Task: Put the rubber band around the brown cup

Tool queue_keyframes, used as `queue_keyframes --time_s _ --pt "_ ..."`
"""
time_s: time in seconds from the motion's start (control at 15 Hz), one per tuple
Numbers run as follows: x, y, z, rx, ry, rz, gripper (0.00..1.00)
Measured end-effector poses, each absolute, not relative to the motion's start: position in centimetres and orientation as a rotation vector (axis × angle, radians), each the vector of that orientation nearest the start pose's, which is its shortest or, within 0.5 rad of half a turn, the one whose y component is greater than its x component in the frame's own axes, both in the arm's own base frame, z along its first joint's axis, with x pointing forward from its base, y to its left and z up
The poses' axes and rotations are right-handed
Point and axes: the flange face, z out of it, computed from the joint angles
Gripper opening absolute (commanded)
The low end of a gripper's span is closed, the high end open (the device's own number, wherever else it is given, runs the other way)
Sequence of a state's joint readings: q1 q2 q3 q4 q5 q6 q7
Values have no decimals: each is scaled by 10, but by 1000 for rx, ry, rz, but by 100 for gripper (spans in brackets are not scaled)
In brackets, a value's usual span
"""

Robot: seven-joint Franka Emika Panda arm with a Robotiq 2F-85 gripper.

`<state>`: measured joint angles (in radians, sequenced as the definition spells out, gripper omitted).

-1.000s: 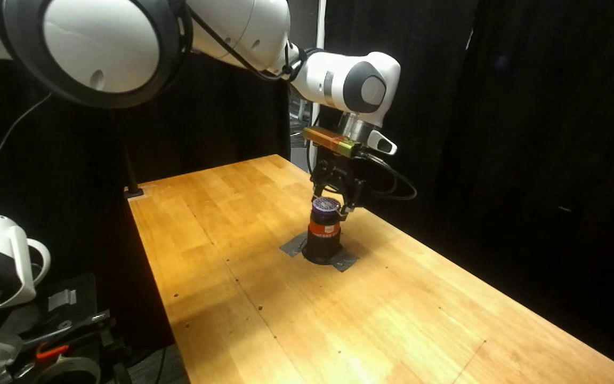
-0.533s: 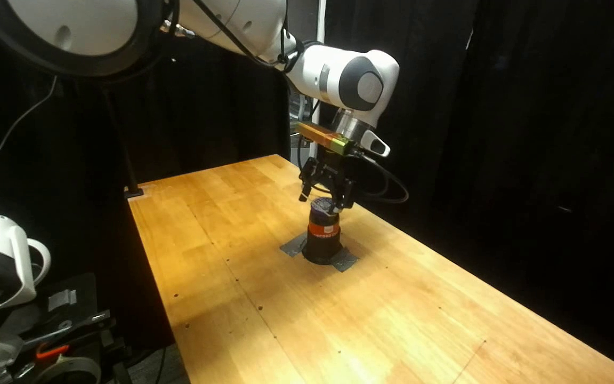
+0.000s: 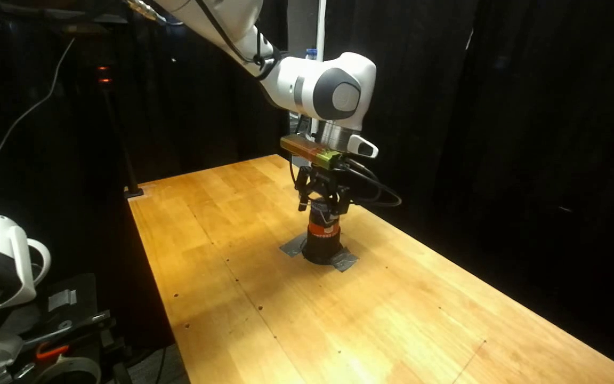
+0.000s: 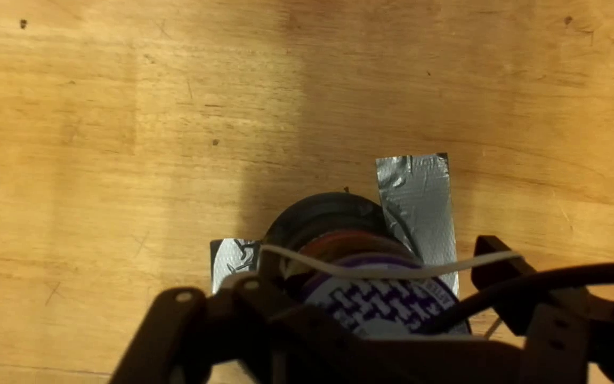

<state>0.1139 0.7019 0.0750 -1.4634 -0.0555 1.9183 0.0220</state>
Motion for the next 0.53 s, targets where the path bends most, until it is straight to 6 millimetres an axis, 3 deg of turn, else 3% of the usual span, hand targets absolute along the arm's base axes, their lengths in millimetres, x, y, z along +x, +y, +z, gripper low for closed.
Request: queue_keyframes --time_s 0.4,0.53 --pt "646 114 270 -3162 -323 266 11" --pt "636 115 273 -3162 -331 211 8"
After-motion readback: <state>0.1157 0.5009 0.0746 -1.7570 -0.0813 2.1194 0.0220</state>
